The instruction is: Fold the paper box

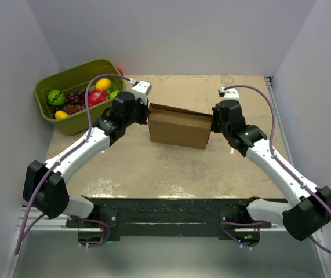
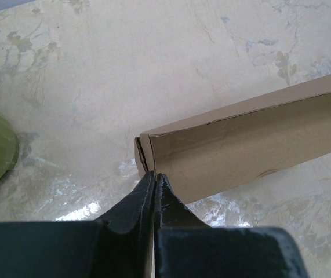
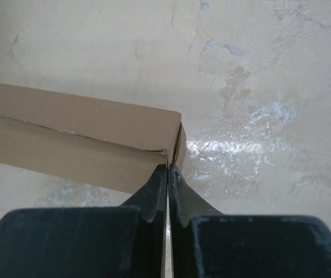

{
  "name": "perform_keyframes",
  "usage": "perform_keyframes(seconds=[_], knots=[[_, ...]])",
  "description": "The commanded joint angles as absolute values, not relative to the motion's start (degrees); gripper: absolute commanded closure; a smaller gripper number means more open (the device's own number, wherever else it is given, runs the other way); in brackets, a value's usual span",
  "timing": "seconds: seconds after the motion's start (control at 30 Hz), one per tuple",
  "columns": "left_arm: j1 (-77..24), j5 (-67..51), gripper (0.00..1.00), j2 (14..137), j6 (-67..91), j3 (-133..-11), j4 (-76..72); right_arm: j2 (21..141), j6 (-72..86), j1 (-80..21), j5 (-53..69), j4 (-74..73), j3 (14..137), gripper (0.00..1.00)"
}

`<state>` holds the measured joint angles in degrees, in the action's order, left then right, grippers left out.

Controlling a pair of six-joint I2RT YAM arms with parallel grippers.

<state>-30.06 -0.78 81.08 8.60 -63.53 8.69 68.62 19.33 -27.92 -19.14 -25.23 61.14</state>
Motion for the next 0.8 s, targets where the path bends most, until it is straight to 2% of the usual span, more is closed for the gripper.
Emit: perform_keyframes(seconds=[0.0, 0.13, 0.3, 0.43, 0.67, 0.77], knots=[[-31.03, -5.62, 0.92, 82.35, 10.55, -63.28, 17.58, 70.05, 20.65, -29.18, -17.40, -31.11, 59.94, 1.00], [-30.94, -5.45, 0.82, 82.26, 11.07, -63.98, 16.61, 69.79, 20.48, -29.18, -17.40, -31.29, 60.03, 1.00], [-30.59, -4.31, 0.77, 82.44, 11.43, -64.60, 15.91, 69.43, 20.30, -29.09, -17.40, -31.29, 60.03, 1.00], [-30.59, -3.96, 0.82, 82.00, 11.60, -64.07, 14.15, 69.61, 20.21, -29.09, -17.14, -31.29, 59.94, 1.00], [-30.59, -0.36, 0.82, 82.62, 11.51, -63.90, 13.80, 69.35, 20.13, -29.09, -16.35, -31.03, 60.03, 1.00], [-30.59, -0.18, 0.88, 82.62, 11.34, -63.20, 13.01, 69.43, 20.13, -29.09, -16.26, -30.94, 59.85, 1.00]])
